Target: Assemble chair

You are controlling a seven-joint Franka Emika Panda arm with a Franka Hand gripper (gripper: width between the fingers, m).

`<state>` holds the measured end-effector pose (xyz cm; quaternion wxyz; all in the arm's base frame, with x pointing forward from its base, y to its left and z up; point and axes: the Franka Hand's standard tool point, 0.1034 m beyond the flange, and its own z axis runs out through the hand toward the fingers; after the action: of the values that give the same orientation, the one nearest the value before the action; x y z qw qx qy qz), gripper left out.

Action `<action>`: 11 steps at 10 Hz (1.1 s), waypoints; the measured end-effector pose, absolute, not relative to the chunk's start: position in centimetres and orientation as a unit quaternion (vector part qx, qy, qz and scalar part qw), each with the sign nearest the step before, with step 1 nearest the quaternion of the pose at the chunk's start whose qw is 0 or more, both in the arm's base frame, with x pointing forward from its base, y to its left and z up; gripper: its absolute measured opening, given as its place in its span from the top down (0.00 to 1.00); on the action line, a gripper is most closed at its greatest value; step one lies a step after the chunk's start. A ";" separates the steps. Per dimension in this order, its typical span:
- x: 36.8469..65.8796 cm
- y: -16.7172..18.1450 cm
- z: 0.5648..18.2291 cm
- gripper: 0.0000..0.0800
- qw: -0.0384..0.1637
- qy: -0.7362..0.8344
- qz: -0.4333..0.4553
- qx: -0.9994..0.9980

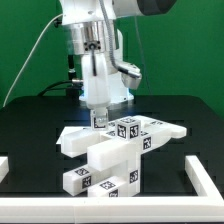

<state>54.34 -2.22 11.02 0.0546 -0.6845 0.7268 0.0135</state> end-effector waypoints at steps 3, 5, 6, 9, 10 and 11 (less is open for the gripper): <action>54.8 -2.0 11.0 0.64 0.061 0.810 0.006 -0.583; 54.9 -1.9 11.0 0.64 0.062 0.830 0.004 -0.555; 54.9 -1.9 11.0 0.64 0.062 0.819 0.003 -0.570; 54.9 -2.0 11.0 0.29 0.062 0.784 0.000 -0.618; 54.8 -2.5 11.1 0.21 0.062 0.701 -0.006 -0.711; 54.9 -3.1 11.3 0.19 0.063 0.626 -0.013 -0.777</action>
Offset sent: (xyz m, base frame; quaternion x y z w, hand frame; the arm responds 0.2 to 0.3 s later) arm 0.0024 -0.0072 -0.0021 0.0308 0.0298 0.1812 0.9825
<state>54.85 -3.06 11.34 0.0629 -0.7770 0.6263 -0.0134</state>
